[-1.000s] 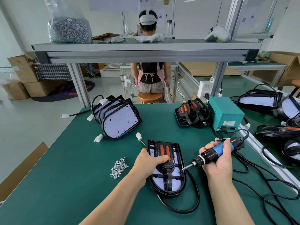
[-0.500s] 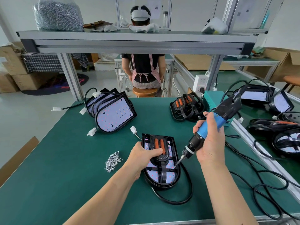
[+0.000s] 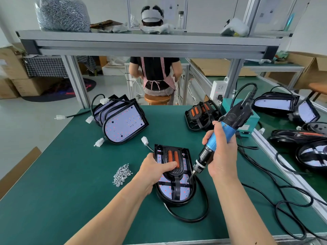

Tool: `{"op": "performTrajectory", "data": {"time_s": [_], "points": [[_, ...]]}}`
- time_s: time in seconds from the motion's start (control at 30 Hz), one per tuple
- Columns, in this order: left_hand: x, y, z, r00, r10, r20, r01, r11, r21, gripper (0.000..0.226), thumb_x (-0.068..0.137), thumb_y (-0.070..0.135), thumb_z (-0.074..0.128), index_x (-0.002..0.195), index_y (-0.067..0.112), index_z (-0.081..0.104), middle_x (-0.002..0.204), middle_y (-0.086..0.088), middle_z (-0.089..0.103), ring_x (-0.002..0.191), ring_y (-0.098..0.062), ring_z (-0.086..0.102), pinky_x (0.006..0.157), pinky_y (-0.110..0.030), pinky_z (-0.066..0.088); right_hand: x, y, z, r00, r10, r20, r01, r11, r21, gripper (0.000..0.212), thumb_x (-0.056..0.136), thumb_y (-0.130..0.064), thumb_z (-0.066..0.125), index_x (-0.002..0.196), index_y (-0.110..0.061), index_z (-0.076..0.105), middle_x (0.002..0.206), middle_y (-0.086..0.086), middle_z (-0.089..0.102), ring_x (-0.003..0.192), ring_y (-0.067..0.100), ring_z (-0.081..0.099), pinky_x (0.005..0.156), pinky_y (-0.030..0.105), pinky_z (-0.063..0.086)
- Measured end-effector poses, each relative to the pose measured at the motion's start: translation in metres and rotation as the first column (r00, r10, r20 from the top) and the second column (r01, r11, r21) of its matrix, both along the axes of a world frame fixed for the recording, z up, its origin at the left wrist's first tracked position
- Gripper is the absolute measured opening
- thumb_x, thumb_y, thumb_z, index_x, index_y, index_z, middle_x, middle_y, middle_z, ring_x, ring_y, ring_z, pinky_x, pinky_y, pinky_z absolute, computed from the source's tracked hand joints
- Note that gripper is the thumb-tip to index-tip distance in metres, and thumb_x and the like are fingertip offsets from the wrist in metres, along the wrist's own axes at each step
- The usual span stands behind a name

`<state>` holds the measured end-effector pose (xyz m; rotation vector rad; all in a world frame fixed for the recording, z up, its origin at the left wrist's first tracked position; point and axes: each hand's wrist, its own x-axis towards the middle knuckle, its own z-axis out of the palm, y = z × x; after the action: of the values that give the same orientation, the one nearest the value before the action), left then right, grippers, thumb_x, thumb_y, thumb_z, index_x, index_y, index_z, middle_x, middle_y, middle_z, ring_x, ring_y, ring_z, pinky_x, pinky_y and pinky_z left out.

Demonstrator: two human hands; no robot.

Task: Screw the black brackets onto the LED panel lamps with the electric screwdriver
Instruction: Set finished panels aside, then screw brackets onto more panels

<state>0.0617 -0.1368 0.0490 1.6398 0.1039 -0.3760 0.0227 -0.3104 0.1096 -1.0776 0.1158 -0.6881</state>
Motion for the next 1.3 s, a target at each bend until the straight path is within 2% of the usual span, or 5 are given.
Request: {"op": "performTrajectory", "data": {"time_s": [0.3,0.53,0.7,0.87,1.3], "points": [[0.001,0.001,-0.001,1.0,0.003,0.01,-0.003,1.0,0.008,0.052,0.067,0.018,0.092,0.108,0.014,0.061,0.096,0.0,0.077,0.087,-0.017,0.075,0.084,-0.034,0.058,0.001,0.009,-0.003,0.999,0.026,0.018,-0.024,0.995,-0.098,0.022,0.09,-0.033,0.065,0.1,-0.017,0.055,0.063,0.001,0.054,0.056,0.014,0.049,0.063,0.02,0.046],[0.0,0.001,0.0,1.0,-0.003,-0.001,0.003,1.0,0.025,0.056,0.065,0.024,0.093,0.11,0.016,0.059,0.103,-0.001,0.075,0.096,-0.021,0.072,0.094,-0.043,0.055,-0.002,0.017,0.0,0.994,0.09,0.058,-0.076,0.975,-0.207,0.022,0.086,-0.033,0.069,0.096,-0.018,0.058,0.066,0.009,0.054,0.057,0.016,0.052,0.063,0.02,0.048],[-0.001,0.001,0.001,1.0,-0.004,0.029,0.003,1.0,0.019,0.044,0.069,0.017,0.091,0.102,0.016,0.063,0.091,0.001,0.078,0.084,-0.016,0.075,0.08,-0.032,0.058,-0.003,0.019,0.0,0.987,0.152,0.051,-0.137,0.967,-0.213,0.029,0.081,-0.029,0.074,0.108,-0.021,0.065,0.069,0.006,0.06,0.059,0.019,0.057,0.066,0.022,0.051],[-0.003,0.0,0.003,0.999,0.001,0.034,-0.001,1.0,0.007,0.039,0.069,0.014,0.091,0.097,0.018,0.063,0.083,0.006,0.078,0.077,-0.011,0.075,0.069,-0.025,0.054,0.0,0.021,0.0,0.994,0.099,0.042,-0.088,0.974,-0.209,0.023,0.079,-0.026,0.074,0.099,-0.021,0.064,0.061,0.004,0.054,0.052,0.017,0.052,0.059,0.022,0.048],[-0.004,-0.003,0.004,0.998,0.026,0.051,-0.028,0.999,0.036,0.051,0.068,0.018,0.092,0.107,0.015,0.06,0.1,-0.002,0.075,0.09,-0.019,0.073,0.083,-0.035,0.058,0.007,0.022,-0.004,0.994,0.104,0.039,-0.092,0.967,-0.236,0.014,0.081,-0.006,0.065,0.084,-0.016,0.054,0.059,0.003,0.05,0.047,0.02,0.047,0.054,0.028,0.044]]}}
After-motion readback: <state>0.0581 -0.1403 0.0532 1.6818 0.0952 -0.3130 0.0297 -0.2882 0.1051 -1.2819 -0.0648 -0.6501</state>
